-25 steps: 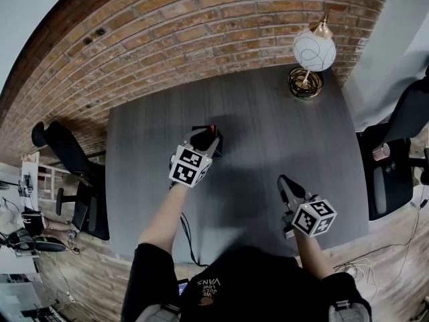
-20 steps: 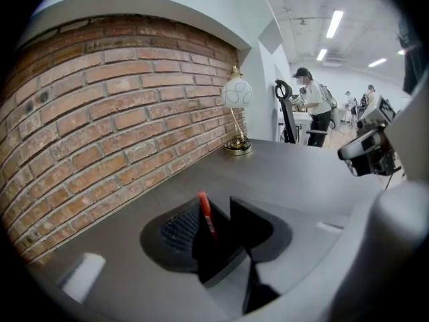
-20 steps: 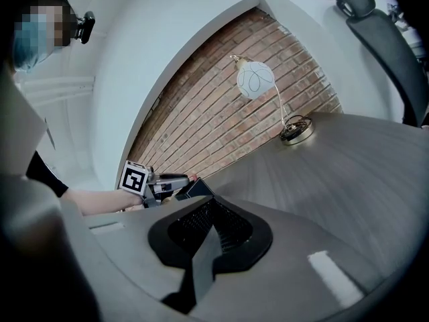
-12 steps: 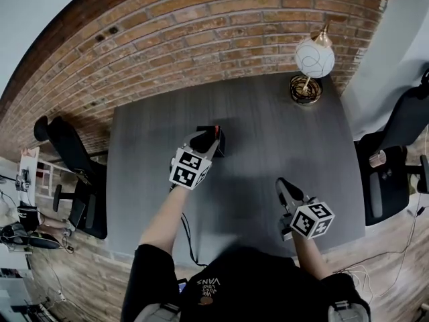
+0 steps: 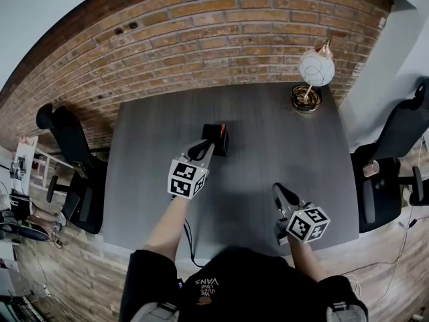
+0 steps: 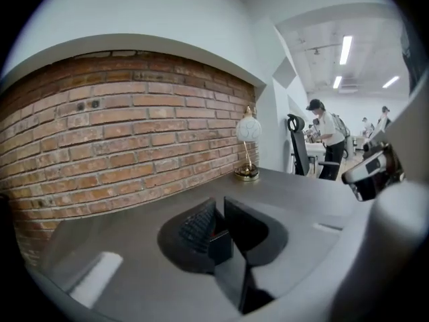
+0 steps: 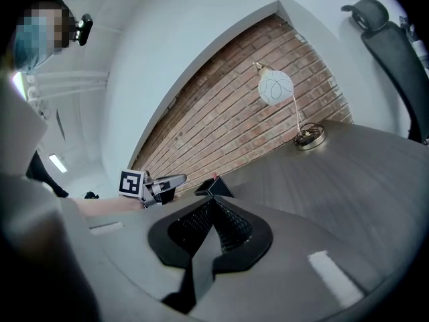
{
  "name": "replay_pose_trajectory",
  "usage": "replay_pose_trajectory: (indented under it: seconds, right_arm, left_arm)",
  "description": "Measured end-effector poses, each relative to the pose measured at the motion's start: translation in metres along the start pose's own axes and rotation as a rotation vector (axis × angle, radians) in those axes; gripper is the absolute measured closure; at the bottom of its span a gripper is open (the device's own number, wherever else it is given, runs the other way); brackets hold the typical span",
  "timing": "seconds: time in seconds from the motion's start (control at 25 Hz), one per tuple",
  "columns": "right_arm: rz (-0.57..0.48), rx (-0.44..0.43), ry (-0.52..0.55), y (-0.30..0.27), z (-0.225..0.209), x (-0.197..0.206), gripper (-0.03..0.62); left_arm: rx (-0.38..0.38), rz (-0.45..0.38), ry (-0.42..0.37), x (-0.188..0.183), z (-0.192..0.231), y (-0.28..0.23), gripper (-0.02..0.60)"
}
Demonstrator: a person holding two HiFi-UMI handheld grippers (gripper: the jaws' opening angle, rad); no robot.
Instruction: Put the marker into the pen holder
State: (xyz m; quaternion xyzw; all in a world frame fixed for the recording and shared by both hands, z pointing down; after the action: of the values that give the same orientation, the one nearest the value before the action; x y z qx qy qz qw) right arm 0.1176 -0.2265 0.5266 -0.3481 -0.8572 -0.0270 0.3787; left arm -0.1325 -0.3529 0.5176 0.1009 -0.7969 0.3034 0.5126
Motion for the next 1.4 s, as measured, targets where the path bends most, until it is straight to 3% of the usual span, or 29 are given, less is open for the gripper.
replay_pose_trajectory:
  seconds: [0.24,0.84,1.4]
  right_arm:
    - [0.010,-0.016,0.018,0.007,0.022,0.014,0.594]
    - [0.002,-0.048,0.062,0.031,0.080,0.058,0.593]
    - [-0.008,-0.053,0.088,0.054,0.122,0.105,0.594]
  left_arm:
    - [-0.028,-0.026,0.052,0.010,-0.004,0.042,0.528]
    - [-0.056,-0.110,0.115,0.030,-0.035,0.152,0.529]
    - [-0.080,-0.130,0.176,0.068,-0.066,0.244,0.529]
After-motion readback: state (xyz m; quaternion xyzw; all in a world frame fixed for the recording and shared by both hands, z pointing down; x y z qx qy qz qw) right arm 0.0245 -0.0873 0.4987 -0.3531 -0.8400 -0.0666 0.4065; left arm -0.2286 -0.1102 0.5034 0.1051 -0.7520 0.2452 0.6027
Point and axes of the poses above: the fingertips, and each gripper's own axes: y backward along the fingers, z to its left, x out of its underside, the point moved 3 cm from there along y, backward along the fingers, and after that the axes turned 12 degrees about -y, right-handed, at the moved point
